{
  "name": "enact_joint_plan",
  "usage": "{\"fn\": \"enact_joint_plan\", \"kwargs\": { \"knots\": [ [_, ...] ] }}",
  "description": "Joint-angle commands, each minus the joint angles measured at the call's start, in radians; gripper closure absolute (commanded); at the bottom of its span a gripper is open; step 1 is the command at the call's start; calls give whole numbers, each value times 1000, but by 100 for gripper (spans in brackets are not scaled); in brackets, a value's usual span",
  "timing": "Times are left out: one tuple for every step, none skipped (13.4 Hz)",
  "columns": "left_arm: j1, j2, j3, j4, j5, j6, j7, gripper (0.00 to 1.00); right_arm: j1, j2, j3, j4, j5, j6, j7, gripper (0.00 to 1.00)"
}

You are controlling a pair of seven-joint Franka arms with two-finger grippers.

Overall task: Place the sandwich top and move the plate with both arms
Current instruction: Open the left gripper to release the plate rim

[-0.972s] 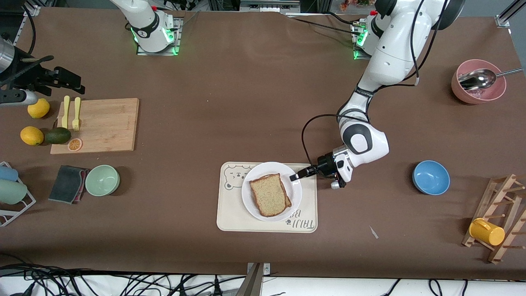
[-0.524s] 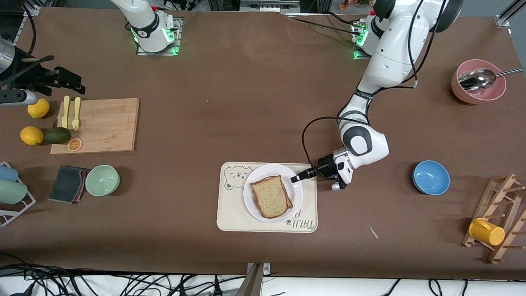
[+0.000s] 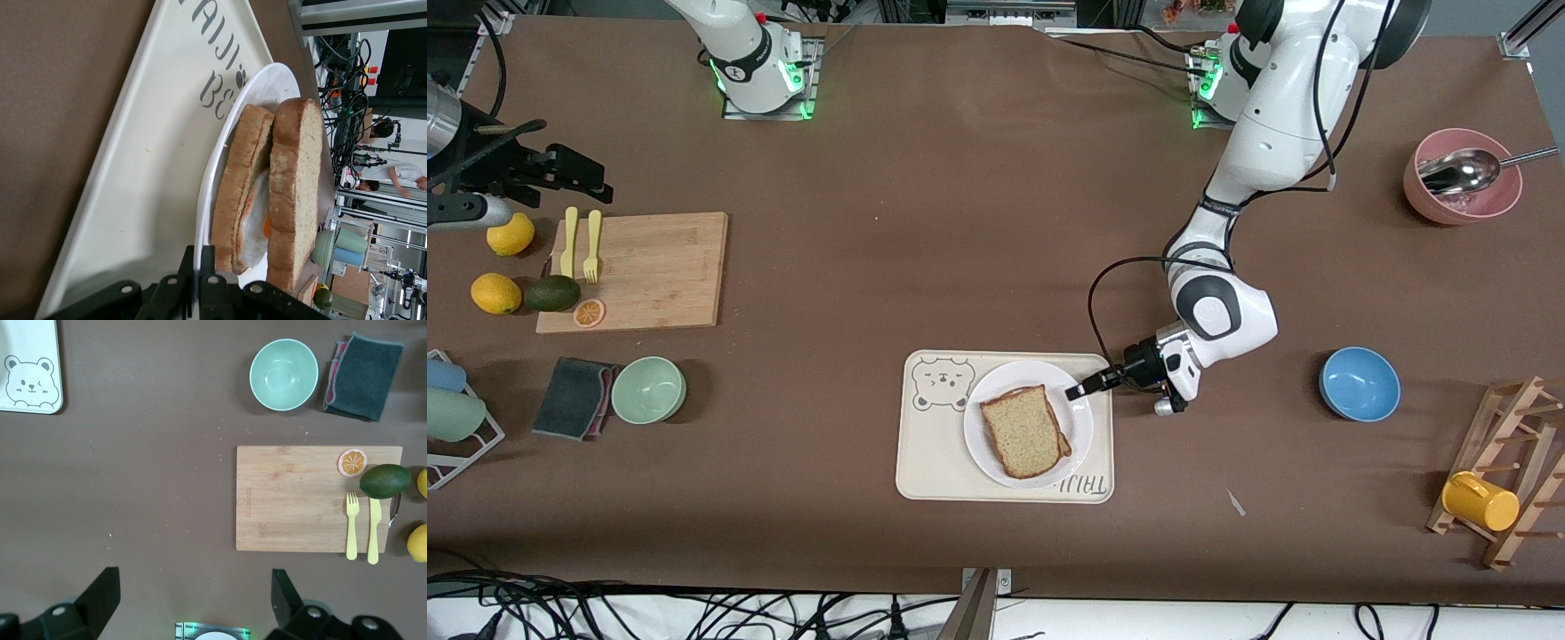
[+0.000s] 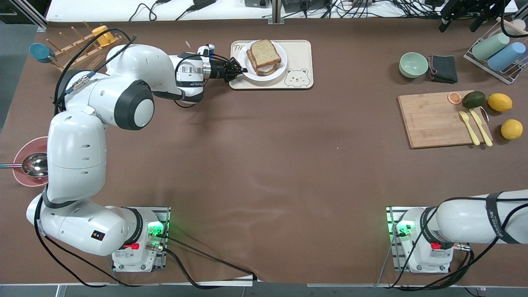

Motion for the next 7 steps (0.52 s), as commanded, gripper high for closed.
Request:
{"fn": "enact_joint_plan", "kwargs": {
  "knots": [
    [-8,-2,9,12,28,-2,-17,69,0,2,1,21,8,-20,-5,0],
    [-8,-6,9,2,28,-2,-17,57,0,2,0,21,10,-20,-8,0],
    [-8,-14,9,-6,28,-2,-15,50,0,2,0,21,8,-20,-6,0],
    [-7,-21,9,-12,28,-2,-17,39,0,2,0,21,8,-20,-5,0],
    [-7,-37,9,-26,28,-2,-17,32,0,2,0,21,8,-20,-5,0],
    [-4,-54,9,-37,28,-2,-17,27,0,2,0,21,10,-20,-9,0],
    [-1,-78,7,-53,31,-2,-17,24,0,2,0,21,10,-20,-10,0]
  ]
}}
